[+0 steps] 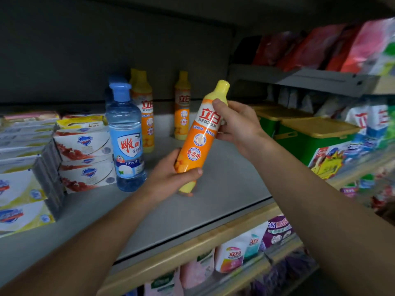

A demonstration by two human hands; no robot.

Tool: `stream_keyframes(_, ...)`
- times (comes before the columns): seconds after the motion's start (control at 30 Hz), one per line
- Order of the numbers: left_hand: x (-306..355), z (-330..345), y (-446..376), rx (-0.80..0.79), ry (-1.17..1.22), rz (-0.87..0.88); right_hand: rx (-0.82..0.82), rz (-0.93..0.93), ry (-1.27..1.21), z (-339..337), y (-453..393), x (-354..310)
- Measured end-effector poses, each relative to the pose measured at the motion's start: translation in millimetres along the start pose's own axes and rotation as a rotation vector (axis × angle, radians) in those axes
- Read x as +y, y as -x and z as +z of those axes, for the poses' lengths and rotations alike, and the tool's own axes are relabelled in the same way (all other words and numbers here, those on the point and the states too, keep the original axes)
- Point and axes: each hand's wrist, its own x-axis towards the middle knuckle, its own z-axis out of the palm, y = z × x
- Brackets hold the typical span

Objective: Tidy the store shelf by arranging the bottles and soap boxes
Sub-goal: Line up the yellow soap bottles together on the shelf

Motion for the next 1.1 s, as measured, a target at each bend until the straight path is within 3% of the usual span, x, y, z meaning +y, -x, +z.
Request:
stream_keyframes(0.2, 2, 9, 12, -0.262, 0.309, -0.192, -0.014, 0.321, -0.111, 5, 1, 25)
stream_keyframes(0.33, 4, 7, 13, -0.257, 0.358, -0.212, 0.008, 0.462, -0.173, 5, 4, 49)
stream_keyframes(0.5, 1, 2, 10, -0.207, 0.338, -0.245, -0.033, 0.451, -0.4, 3, 5, 54)
stream_keyframes(0.6, 2, -5, 8, -0.271, 0.471, -0.259, -0.145, 0.387, -0.635, -6, 7, 43)
stream_keyframes(0.73, 3, -13, 7, -0.39, 0.599, -0.237, -0.28, 0.286, -0.571, -6, 13, 22)
stream_keyframes(0.83, 1, -8, 3, -0.221, 0.426, -0.184, -0.22, 0.115, -0.296, -2, 13, 5)
stream_keyframes(1.0, -5, -3, -3, 0.197, -0.211, 0.11, 0.004, -0.123, 0.152, 17, 14, -18)
stream_keyframes(1.1, -7, 1, -2, 0.303, -0.313, 0.179, 0.053, -0.215, 0.28, 28, 14, -23)
